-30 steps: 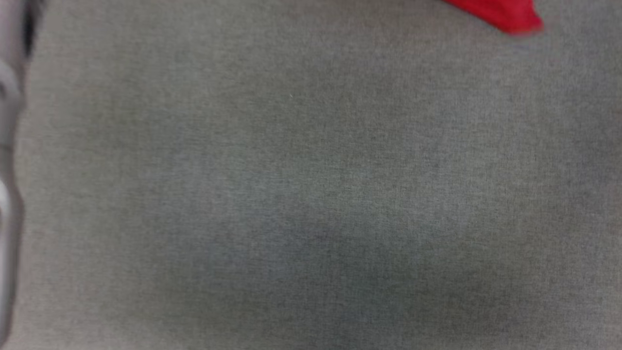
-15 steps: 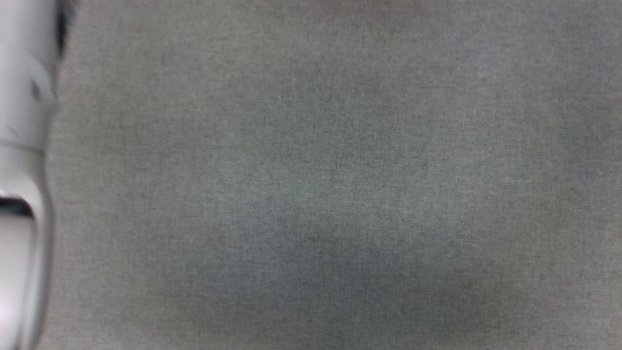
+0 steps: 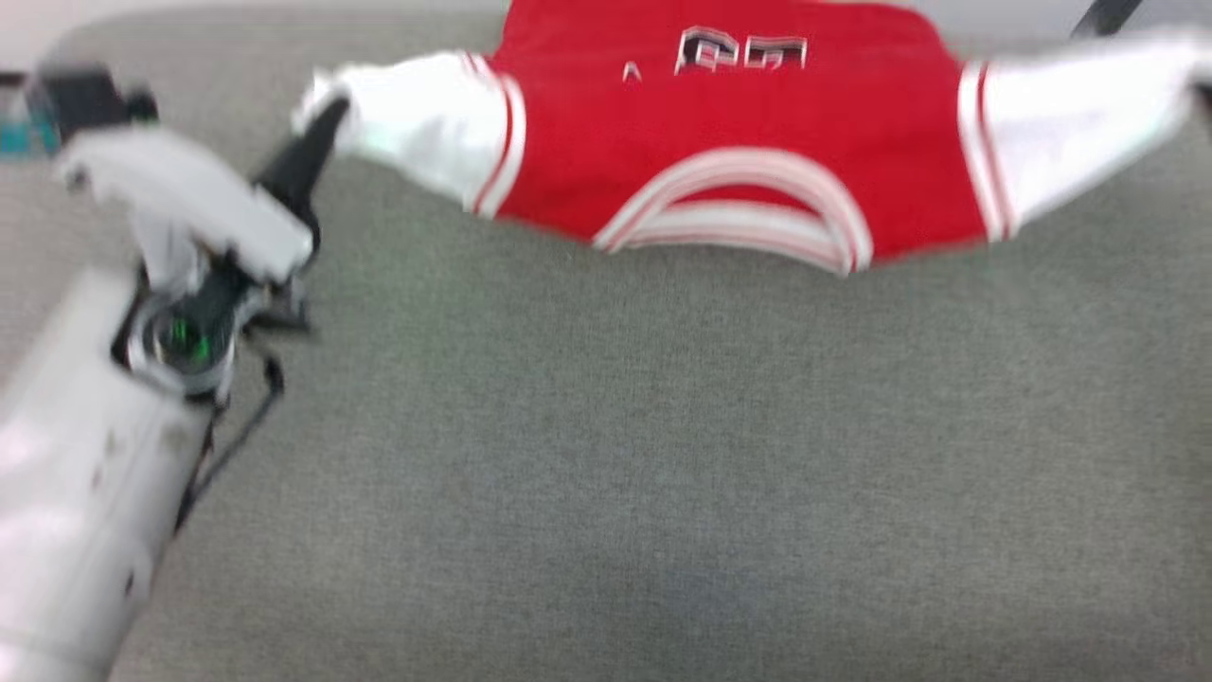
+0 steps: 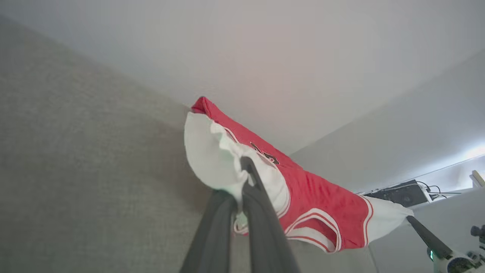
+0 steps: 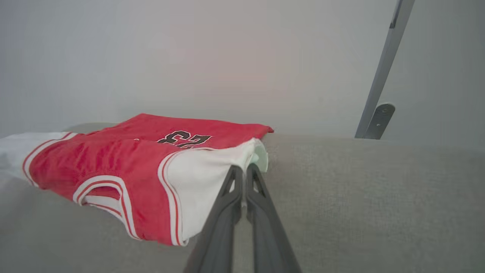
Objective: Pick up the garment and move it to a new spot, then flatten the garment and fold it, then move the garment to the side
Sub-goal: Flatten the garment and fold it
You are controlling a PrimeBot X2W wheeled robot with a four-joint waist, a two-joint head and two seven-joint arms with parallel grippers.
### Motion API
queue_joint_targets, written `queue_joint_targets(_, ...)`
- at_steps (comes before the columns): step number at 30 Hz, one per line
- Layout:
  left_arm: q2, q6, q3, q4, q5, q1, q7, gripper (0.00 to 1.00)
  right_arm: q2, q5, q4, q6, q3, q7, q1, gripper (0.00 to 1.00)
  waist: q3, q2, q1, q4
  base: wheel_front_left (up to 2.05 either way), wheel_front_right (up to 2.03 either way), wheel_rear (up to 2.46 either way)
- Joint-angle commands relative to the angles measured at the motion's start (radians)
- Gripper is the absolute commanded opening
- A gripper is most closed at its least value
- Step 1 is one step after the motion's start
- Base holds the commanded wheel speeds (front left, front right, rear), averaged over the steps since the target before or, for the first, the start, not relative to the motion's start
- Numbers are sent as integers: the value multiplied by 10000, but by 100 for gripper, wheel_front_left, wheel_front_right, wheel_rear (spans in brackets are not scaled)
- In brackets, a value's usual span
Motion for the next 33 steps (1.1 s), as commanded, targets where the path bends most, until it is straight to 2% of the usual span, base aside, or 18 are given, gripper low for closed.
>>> queue_joint_targets(1,172,-45,0,-349,-158,629,49,0,-188,166,-517,-9,-257,226,815,0,-802,0,0,-7,0,0,0)
queue_joint_targets(5,873,73,67,-1775,-516,2585,-101,0,-308,277,-2177,-9,-1006,1012,3078,0,-1323,0,0,-123,0,0,0)
queue_joint_targets(9,1679,605,305,-3645,-882,4662,-519,0,-77,79,-3729,-9,-2039,1920,5056,0,-1655,0,0,-251,0,0,0)
queue_joint_targets(17,2969,1843,776,-7030,-1182,7924,-1660,0,970,-560,-6486,-9,-4088,3803,7948,0,-1713,0,0,-250,0,0,0)
queue_joint_targets(23,3586,2411,1062,-8575,-1227,9219,-2159,0,1734,-757,-7864,-9,-4805,4805,9049,0,-1531,0,0,-139,0,0,0)
queue_joint_targets(27,3633,2754,864,-8771,-891,9314,-2190,0,1840,-1126,-8092,-11,-4889,5179,9202,0,-1344,0,0,-91,0,0,0)
queue_joint_targets(33,2681,2695,115,-7588,-479,8541,-1911,0,1523,-1653,-6930,-9,-3846,5326,8592,0,-1032,0,0,-182,0,0,0)
